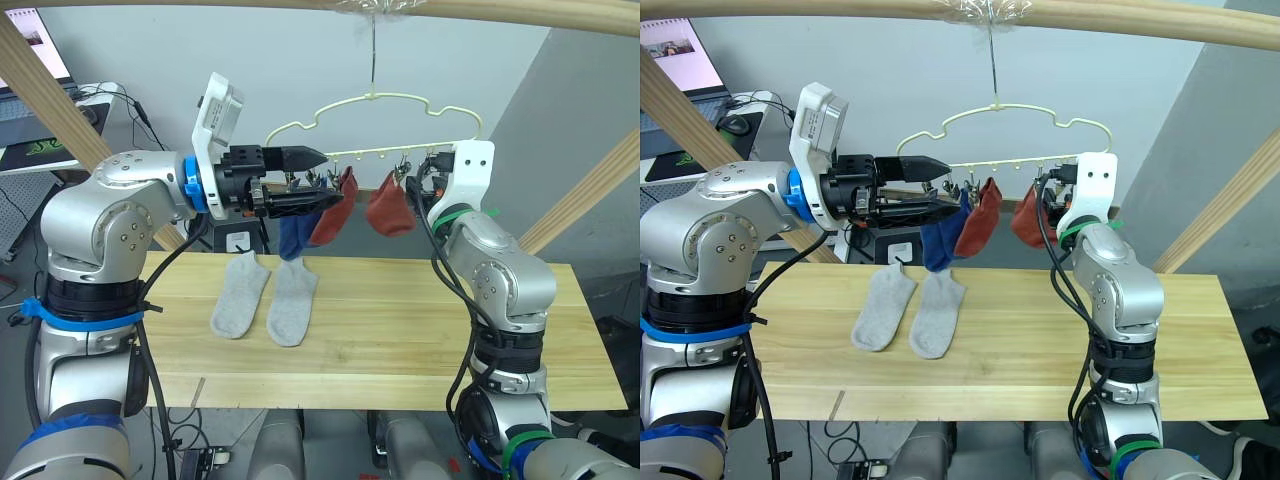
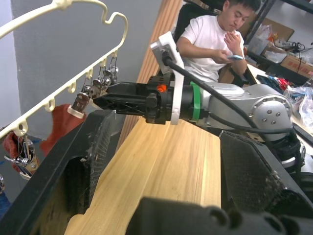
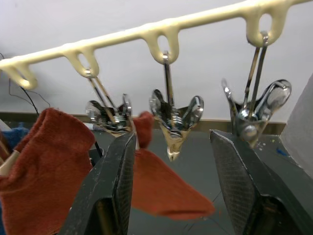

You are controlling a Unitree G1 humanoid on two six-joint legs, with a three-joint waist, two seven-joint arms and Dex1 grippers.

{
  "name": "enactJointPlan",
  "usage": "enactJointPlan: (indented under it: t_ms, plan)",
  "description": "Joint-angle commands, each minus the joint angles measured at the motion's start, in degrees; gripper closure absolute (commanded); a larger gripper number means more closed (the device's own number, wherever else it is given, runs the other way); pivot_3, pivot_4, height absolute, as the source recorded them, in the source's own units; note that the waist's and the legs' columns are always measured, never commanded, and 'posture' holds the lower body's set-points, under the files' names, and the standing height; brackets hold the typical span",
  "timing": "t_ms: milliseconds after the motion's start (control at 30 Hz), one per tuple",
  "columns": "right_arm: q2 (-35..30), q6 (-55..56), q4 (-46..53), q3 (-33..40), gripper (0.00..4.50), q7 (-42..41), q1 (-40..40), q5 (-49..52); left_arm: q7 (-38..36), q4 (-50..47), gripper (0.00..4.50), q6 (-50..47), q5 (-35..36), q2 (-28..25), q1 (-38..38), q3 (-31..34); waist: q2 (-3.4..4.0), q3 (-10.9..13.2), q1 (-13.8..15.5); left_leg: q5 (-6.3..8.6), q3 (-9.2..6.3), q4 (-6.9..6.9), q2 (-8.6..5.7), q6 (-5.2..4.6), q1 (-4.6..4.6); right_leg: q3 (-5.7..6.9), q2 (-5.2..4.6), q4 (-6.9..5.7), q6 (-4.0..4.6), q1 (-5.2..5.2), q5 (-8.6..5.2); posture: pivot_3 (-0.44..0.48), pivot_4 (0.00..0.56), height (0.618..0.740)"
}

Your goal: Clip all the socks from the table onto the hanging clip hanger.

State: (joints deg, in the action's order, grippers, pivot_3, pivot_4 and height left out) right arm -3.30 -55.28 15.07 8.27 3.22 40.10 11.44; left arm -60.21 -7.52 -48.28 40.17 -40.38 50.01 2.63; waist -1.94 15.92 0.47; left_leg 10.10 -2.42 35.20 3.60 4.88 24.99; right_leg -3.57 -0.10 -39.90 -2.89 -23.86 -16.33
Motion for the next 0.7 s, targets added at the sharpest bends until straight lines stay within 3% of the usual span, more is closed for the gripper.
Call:
enactJointPlan:
  t_ms: [33,700]
  plan:
    - [-0.93,2.77,0.01,1.01,2.04,-0.57,1.83,0.16,0.21,-2.26,0.6,0.35,0.79,-0.9,0.31,1.39,0.0,0.0,0.05,0.0,0.0,0.0,0.0,0.0,0.0,0.0,0.0,0.0,0.0,0.0,0.0,0.184,0.194,0.74]
    - [-1.47,8.67,-9.53,1.27,2.04,-0.63,7.71,0.54,1.99,-3.33,0.6,0.38,0.77,-0.66,-0.38,1.41,0.0,0.0,0.88,-0.02,0.01,-0.01,0.0,0.0,0.01,-0.01,0.0,-0.04,0.0,-0.07,0.0,0.2,0.192,0.74]
